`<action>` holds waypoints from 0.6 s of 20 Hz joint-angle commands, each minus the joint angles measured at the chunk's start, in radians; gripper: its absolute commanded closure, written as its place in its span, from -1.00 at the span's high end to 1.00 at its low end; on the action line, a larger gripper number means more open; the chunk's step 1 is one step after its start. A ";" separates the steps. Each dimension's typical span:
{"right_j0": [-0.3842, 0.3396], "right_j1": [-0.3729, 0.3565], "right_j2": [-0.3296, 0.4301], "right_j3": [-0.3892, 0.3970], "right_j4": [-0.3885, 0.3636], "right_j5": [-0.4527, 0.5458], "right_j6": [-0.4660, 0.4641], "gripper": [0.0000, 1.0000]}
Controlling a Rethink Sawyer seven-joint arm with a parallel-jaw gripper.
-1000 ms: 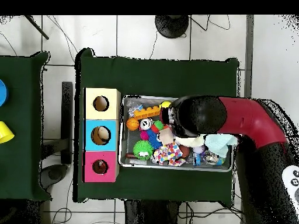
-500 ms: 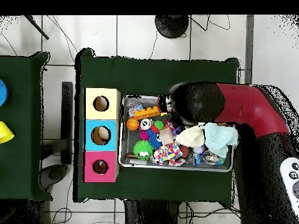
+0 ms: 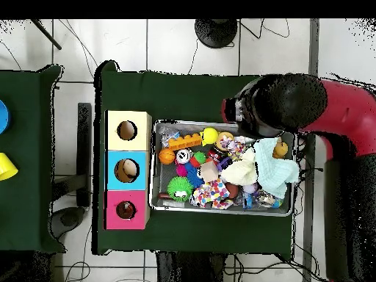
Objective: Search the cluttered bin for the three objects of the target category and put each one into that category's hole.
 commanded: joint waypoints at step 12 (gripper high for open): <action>-0.053 0.223 0.018 -0.264 -0.050 0.122 -0.222 1.00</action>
